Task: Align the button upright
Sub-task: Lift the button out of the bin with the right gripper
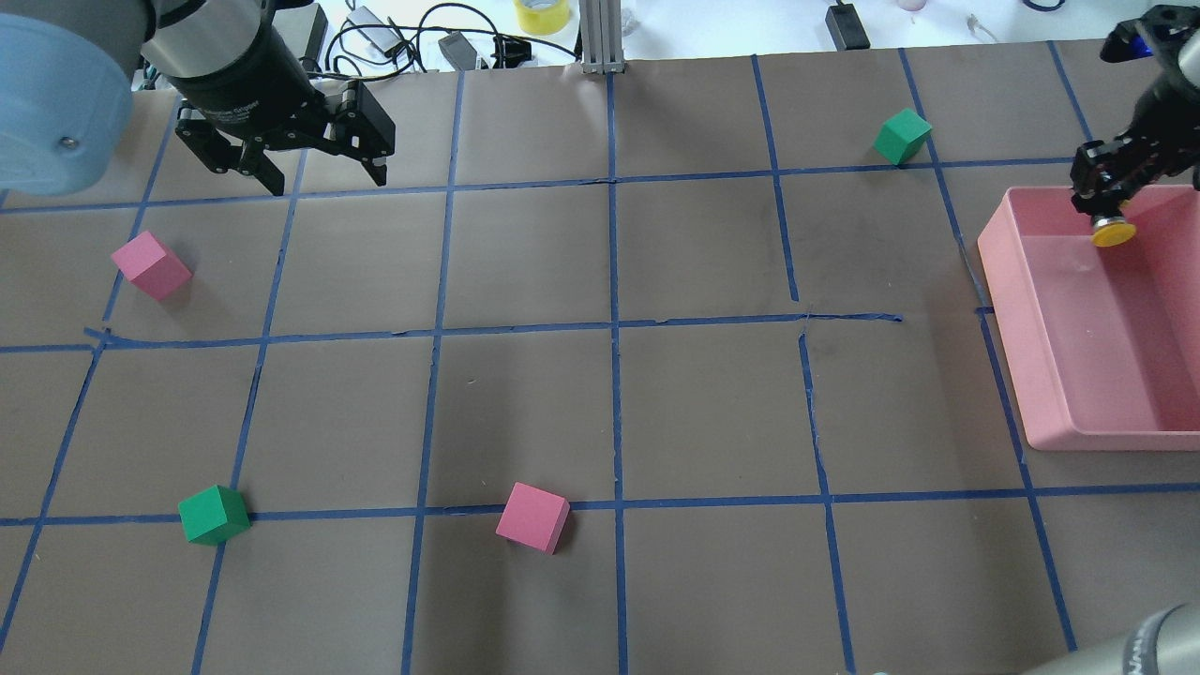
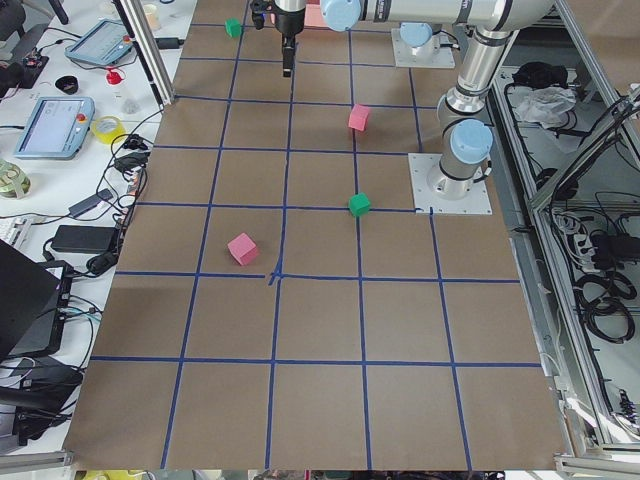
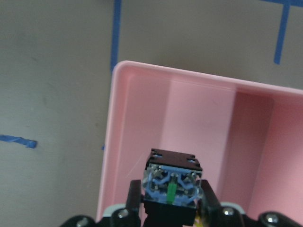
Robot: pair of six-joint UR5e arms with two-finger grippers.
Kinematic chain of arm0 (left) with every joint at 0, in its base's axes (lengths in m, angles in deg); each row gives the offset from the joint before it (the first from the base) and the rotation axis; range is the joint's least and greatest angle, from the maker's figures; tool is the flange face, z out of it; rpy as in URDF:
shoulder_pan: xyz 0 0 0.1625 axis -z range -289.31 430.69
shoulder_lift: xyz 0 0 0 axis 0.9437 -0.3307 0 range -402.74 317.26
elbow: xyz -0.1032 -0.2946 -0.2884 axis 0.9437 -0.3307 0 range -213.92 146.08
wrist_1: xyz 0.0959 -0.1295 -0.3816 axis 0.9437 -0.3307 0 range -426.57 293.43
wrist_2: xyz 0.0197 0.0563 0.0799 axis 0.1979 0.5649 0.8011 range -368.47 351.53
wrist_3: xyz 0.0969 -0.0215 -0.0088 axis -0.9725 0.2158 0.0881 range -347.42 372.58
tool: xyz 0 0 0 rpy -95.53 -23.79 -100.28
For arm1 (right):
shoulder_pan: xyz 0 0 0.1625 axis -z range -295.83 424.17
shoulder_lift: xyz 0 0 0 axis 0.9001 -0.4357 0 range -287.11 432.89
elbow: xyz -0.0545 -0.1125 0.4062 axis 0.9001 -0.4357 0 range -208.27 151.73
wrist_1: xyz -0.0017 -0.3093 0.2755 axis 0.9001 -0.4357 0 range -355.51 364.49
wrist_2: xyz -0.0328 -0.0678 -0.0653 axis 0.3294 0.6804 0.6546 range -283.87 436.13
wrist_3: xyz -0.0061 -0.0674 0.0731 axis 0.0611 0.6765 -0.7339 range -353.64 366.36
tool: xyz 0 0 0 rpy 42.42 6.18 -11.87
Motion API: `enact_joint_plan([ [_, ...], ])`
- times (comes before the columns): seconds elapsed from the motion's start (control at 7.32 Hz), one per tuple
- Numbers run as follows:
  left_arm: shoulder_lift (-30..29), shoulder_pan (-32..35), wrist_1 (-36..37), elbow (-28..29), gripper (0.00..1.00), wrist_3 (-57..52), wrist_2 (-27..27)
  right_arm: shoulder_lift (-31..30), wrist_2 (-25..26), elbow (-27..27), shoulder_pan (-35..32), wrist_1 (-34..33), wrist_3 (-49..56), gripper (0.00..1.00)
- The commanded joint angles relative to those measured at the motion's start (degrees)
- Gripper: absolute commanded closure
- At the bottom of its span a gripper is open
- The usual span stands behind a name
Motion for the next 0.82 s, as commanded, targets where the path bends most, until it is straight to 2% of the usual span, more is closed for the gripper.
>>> enact_joint_plan([
  [0.0, -0.2, -0.1, 0.0, 0.3, 0.00, 0.0, -0.1, -0.5, -2.1, -0.6, -11.6, 0.1, -9.9, 1.00],
  [0.41, -0.3, -0.2, 0.6, -0.3, 0.00, -0.3, 0.0, 0.6, -2.6, -0.1, -27.7, -1.7, -31.6, 1.00],
  [0.68, -0.4, -0.1, 1.4, -0.4, 0.00, -0.4, 0.4, 2.1, -5.7, 0.3, -36.3, -5.1, -40.4, 1.00],
])
